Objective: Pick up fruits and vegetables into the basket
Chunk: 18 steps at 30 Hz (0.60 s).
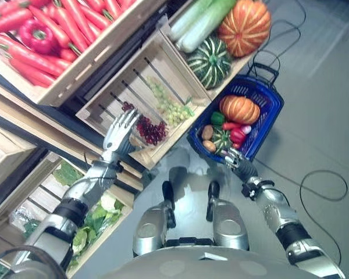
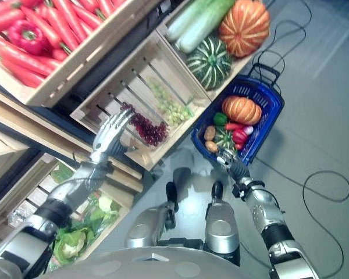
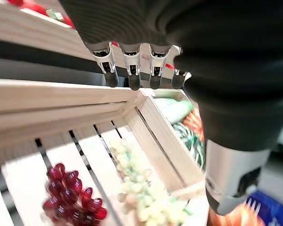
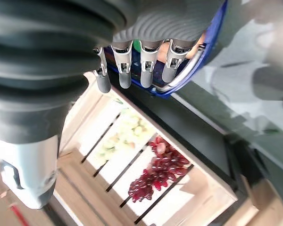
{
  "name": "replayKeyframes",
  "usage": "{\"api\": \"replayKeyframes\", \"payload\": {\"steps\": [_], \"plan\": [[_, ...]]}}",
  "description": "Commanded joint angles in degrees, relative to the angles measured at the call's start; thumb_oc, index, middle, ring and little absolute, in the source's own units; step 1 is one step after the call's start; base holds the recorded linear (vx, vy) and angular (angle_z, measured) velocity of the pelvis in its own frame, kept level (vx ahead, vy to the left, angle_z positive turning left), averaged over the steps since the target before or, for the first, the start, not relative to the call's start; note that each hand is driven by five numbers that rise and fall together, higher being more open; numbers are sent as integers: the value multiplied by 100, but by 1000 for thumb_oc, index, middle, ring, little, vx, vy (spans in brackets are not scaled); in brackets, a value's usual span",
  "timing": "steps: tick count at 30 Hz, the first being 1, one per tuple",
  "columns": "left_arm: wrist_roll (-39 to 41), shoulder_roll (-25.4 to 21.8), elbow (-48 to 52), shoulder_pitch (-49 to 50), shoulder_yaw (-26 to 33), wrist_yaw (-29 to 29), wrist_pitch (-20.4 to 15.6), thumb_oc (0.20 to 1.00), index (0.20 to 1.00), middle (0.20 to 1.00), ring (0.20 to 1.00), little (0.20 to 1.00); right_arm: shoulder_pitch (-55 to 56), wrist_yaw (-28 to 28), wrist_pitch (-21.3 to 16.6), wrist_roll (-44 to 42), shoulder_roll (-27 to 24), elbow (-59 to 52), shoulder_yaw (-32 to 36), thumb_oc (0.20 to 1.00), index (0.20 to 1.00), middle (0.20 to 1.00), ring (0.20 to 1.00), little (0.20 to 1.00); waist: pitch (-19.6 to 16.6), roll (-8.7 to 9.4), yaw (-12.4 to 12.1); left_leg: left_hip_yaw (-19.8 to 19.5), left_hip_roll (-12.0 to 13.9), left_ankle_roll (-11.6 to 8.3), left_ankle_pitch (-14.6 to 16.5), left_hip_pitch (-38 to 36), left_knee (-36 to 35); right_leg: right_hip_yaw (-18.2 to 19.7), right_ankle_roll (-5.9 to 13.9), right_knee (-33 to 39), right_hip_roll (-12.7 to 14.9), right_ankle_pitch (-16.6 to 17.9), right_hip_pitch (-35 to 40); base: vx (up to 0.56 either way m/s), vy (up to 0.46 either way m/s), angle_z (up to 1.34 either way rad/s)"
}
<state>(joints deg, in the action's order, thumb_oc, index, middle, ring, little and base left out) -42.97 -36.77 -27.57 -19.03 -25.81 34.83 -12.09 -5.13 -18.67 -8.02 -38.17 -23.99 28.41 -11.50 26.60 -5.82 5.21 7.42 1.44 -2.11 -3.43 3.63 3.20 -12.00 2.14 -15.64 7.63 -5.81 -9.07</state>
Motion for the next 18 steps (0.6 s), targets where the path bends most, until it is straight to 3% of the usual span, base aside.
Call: {"api": "replayKeyframes", "payload": {"steps": [1, 4, 9, 18], "plan": [[-449, -426, 267, -272, -70, 162, 564, 1000, 1000, 1000, 1000, 1000, 143, 59, -483, -381, -263, -764, 104, 1000, 1000, 1000, 1000, 1000, 139, 33, 203, 229, -256, 83, 853, 574, 1227, 146, -101, -667, -28, -312, -468, -52, 42, -16], [-464, -649, 132, -592, -289, 60, 968, 1000, 1000, 1000, 1000, 1000, 27, 108, -580, -520, -467, -1074, 230, 1000, 1000, 1000, 1000, 1000, 319, -33, 325, 318, -278, 70, 873, 915, 1471, 254, -115, -991, 6, -393, -898, -50, 58, -12], [-637, -777, -256, -1002, -564, 53, 1461, 1000, 1000, 1000, 1000, 1000, -201, 149, -812, -741, -726, -1516, 386, 1000, 1000, 1000, 1000, 1000, 320, -103, 442, 472, -247, 56, 851, 1736, 1792, 444, -118, -1378, 4, -423, -1821, -28, 30, -16], [-680, -736, -989, -1477, -591, 12, 2142, 1000, 1000, 1000, 1000, 1000, -735, 433, -1148, -538, -960, -2431, 553, 1000, 1000, 1000, 1000, 1000, 320, -68, 580, 666, -57, 50, 888, 3224, 2453, 799, -130, -2011, -171, -411, -3380, 2, 5, -14]]}}
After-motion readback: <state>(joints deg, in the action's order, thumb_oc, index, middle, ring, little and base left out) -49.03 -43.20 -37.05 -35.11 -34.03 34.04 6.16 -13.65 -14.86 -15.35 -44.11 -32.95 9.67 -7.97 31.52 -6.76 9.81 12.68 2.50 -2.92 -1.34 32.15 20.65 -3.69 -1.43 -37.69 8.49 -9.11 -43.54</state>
